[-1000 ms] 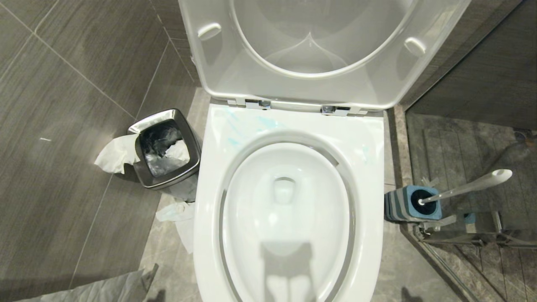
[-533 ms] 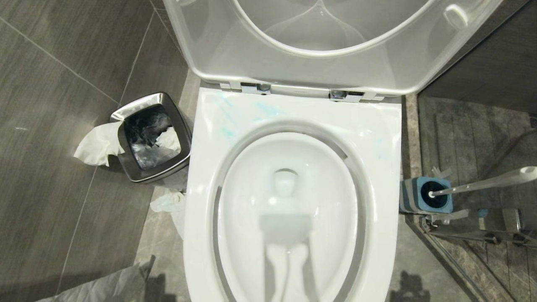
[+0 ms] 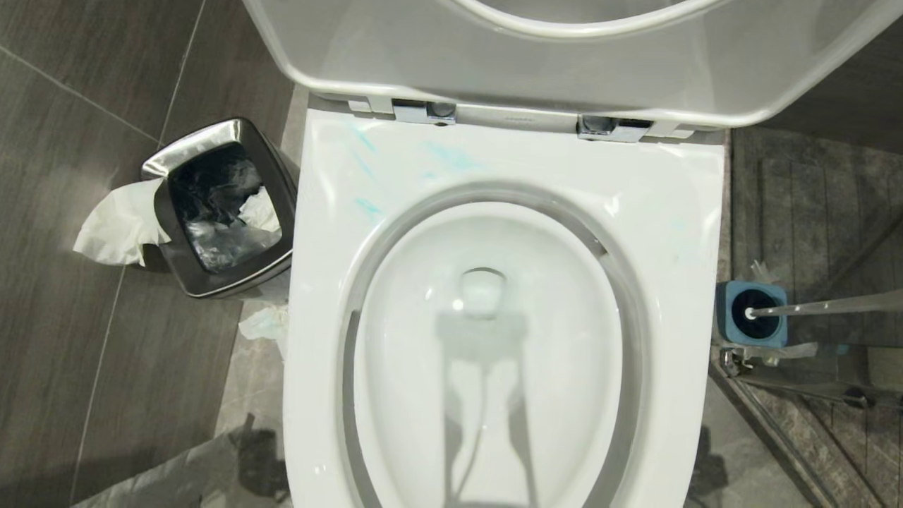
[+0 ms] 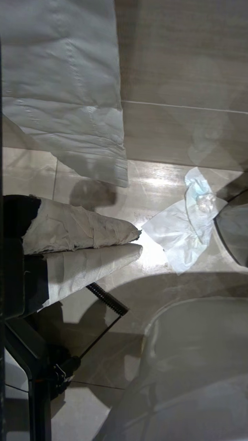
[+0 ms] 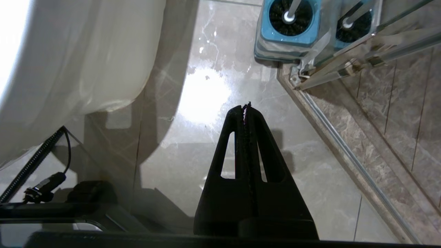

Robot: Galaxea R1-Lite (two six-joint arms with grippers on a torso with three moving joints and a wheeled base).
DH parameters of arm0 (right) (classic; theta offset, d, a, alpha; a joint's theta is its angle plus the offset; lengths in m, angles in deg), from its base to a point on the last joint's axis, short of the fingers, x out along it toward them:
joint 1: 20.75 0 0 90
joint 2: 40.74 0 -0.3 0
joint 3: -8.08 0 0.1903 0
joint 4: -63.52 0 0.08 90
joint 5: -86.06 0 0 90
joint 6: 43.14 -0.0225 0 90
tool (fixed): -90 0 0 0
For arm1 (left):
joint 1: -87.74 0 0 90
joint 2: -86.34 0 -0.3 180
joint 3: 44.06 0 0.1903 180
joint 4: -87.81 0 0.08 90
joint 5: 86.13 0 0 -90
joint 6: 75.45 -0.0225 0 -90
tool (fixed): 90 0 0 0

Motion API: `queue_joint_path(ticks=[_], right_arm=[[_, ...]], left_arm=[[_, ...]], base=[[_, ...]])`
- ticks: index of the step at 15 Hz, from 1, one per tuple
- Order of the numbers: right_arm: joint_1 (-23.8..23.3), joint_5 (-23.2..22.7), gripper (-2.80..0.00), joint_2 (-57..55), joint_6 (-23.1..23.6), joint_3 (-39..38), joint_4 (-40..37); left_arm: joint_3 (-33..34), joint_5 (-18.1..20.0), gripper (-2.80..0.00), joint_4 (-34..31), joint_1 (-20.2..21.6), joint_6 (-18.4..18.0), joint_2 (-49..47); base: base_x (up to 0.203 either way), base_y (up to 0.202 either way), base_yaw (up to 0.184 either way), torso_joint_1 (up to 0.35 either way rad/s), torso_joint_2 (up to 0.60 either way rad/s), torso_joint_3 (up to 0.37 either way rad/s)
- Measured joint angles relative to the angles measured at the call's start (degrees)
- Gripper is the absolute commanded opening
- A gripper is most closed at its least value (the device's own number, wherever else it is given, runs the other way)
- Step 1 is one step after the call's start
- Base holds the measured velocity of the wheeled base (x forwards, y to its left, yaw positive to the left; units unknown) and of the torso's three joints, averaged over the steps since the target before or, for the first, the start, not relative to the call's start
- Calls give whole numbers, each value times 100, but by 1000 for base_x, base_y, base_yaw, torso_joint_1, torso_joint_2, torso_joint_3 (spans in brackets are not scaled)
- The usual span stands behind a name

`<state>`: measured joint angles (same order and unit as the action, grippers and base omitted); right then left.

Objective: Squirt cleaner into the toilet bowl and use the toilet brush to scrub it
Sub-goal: Pour in the cleaning agent

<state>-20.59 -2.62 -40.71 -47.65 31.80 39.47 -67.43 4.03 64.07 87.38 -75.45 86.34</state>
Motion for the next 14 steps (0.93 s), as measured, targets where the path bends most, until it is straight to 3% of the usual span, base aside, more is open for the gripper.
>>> queue_joint_path(ticks=[10,14], right_arm=[[0,18,-280,-444,4,63,-155],[0,33,-280,-960,-40,559,-711]], left_arm=[[0,2,-280,5,-2,-4,0],[0,2,-280,2,-2,-2,0]], base=[[0,0,0,0,0,-13],[0,0,0,0,0,0]])
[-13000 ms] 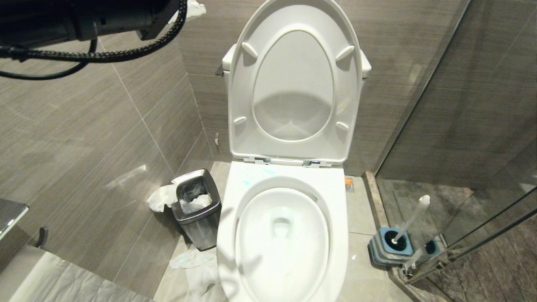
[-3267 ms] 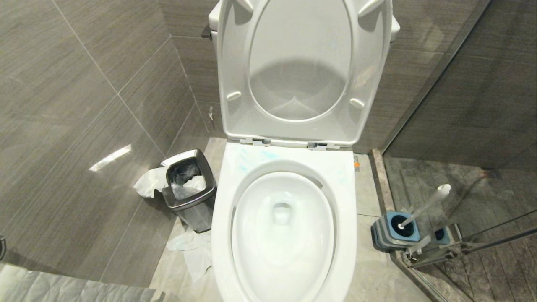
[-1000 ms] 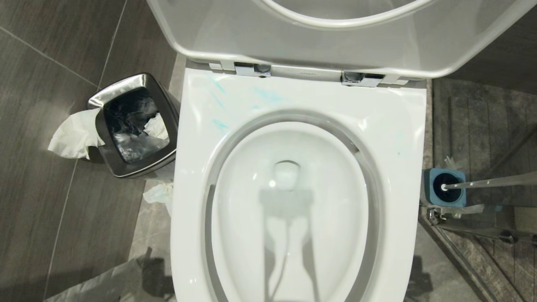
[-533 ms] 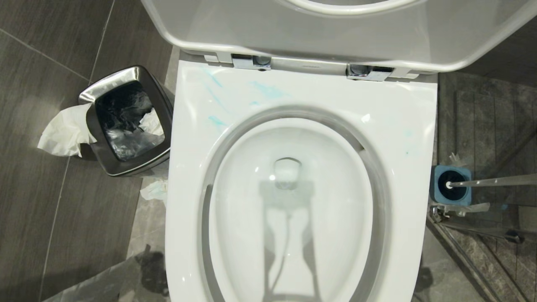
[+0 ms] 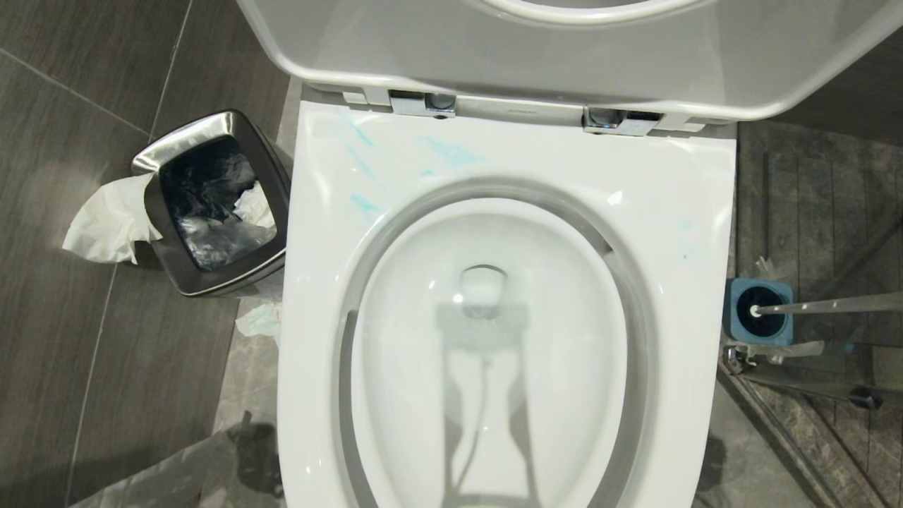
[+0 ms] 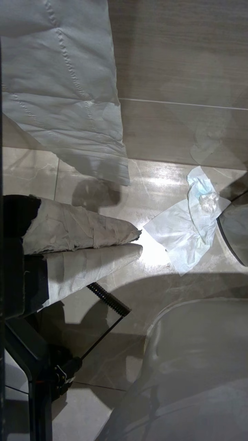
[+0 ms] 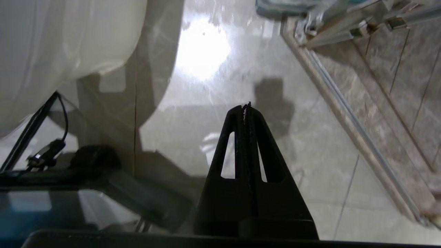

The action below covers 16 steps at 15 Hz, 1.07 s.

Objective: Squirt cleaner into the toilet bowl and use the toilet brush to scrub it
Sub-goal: Pour in the cleaning agent

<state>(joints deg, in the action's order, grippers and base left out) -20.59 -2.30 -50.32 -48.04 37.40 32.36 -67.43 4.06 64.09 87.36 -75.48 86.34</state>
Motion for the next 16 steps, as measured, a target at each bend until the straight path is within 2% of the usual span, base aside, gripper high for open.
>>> queue_joint_path(ticks=[2,4,7,11,16], right_arm=[[0,-6,-280,-628,-31,513,-330],[0,-17,-280,-1473,-95,957,-307],[0,-17,-280,-3079,-244,1398,472],[-11,151,-280,-5437,-322,1665,2960],[-18,249,-280,-7660,-334,1769,6386]], left_arm=[[0,0,-280,0,0,2,0],[0,-1,-280,0,2,2,0],[0,0,-280,0,2,2,0],[0,0,-280,-2,-2,2,0],[0,0,-280,0,2,2,0]], base=[[0,0,0,0,0,0],[0,0,0,0,0,0],[0,0,0,0,0,0],[0,0,0,1,-7,-1],[0,0,0,0,0,0]])
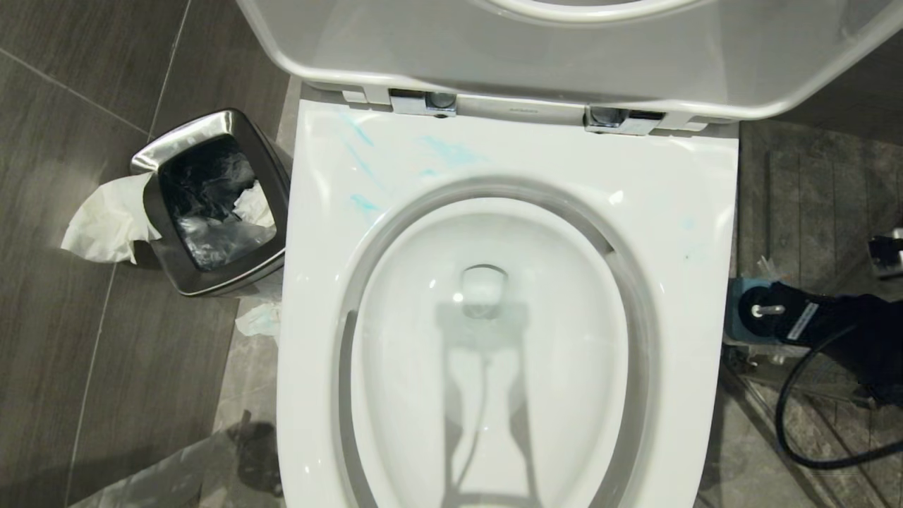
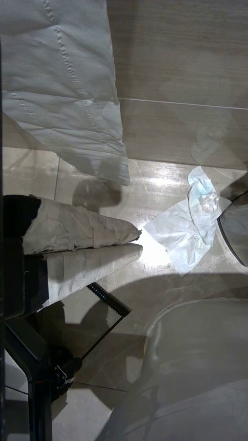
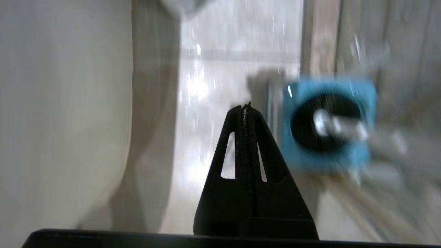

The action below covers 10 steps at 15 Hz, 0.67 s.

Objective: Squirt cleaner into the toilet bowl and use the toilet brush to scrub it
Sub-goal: Pour in the cleaning agent

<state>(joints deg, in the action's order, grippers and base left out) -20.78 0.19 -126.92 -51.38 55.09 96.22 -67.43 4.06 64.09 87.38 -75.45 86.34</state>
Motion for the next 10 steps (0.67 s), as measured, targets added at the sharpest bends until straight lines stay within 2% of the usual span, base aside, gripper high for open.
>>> queue_joint_path(ticks=[5,7,10], right_arm=[[-7,-6,-280,-1810,19,169,2697],[-7,-28,-280,-2247,26,391,3079],[-7,-38,-280,-2544,193,650,3107]], left_arm=[[0,2,-280,0,-2,-1,0],[0,0,-280,0,-2,0,0],[0,0,-280,-2,0,0,0]], base=[[0,0,0,0,0,0],[0,0,0,-1,-19,0],[0,0,0,0,0,0]])
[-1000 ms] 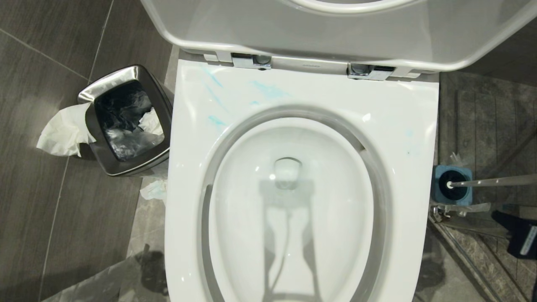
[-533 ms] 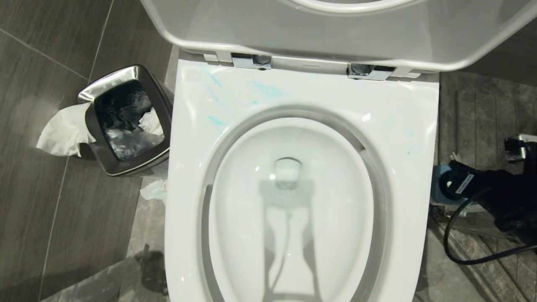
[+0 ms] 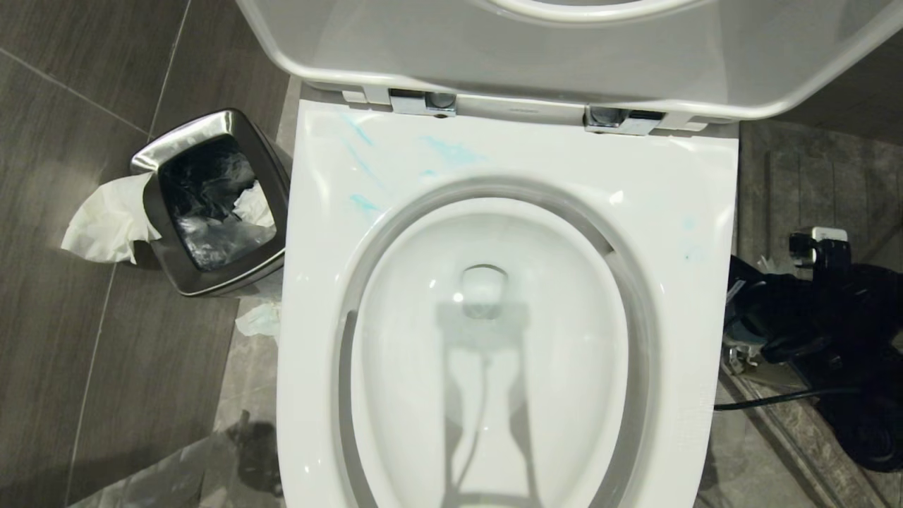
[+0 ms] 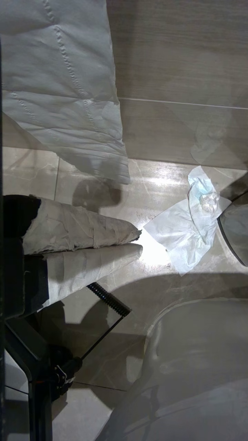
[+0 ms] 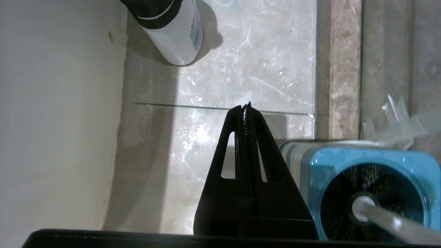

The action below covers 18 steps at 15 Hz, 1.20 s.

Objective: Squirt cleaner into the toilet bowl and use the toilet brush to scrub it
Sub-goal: Pour in the cleaning agent

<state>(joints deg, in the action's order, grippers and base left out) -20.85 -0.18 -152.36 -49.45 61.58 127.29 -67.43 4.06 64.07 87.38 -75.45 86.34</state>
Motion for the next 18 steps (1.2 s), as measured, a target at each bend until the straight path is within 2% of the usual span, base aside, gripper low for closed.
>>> queue_joint_path(ticks=[6,11,13,14,15,18], right_arm=[[9,1,-280,-28,119,-13,1],[-28,-26,-280,73,111,-432,3],[-32,-210,-280,90,106,-544,4],[-26,-373,-177,87,112,-583,3],[-8,-482,0,80,122,-611,3],[130,-555,0,-8,123,-511,5]], left_arm=[[0,0,-280,0,0,0,0],[0,0,-280,2,0,-2,0],[0,-2,-280,2,0,0,0],[0,0,-280,0,0,0,0],[0,-2,-280,2,0,-2,0],[0,-2,-280,2,-2,-2,0]], base=[[0,0,0,0,0,0],[0,0,0,0,0,0],[0,0,0,0,0,0],[0,0,0,0,0,0],[0,0,0,0,0,0],[0,0,0,0,0,0]])
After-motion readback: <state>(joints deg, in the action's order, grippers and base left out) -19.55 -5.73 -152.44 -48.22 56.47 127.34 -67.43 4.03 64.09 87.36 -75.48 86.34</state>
